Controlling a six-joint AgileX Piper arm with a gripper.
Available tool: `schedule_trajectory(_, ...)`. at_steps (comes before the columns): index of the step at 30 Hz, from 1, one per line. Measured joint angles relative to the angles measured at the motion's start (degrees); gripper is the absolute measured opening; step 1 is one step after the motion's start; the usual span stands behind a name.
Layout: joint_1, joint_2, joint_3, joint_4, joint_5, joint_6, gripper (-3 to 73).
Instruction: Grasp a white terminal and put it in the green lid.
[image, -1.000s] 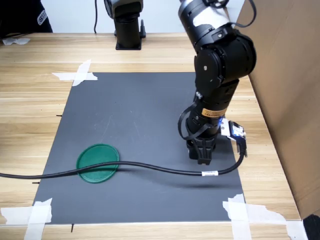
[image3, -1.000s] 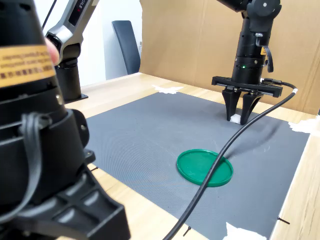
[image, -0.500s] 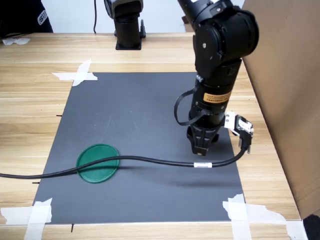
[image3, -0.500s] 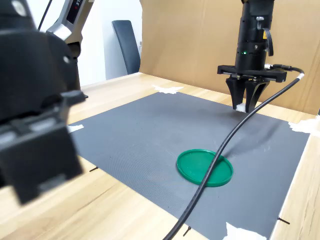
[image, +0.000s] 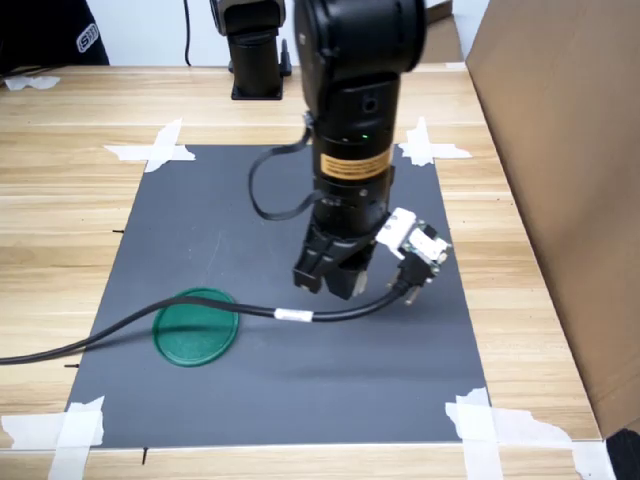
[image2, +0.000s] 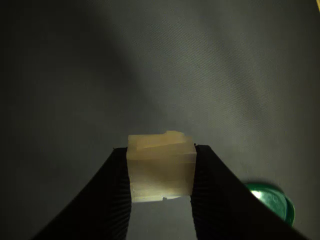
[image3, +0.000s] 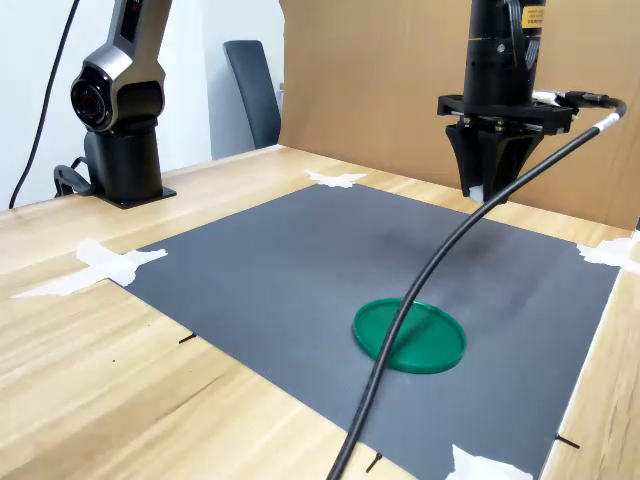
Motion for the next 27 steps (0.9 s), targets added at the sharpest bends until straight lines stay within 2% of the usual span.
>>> schedule_trajectory(4, -3.32, -1.49, 0.00, 2.56, 2.09, 0.13, 27.1)
schedule_trajectory(9, -6.72, -3.66, 0.00, 3.52, 3.36, 1.29, 27.1)
schedule_trajectory(14, -11.24, -5.40, 0.00, 3.69, 4.58, 1.71, 27.1)
schedule_trajectory(27, -17.77, -5.54, 0.00, 3.24, 6.13, 1.76, 27.1)
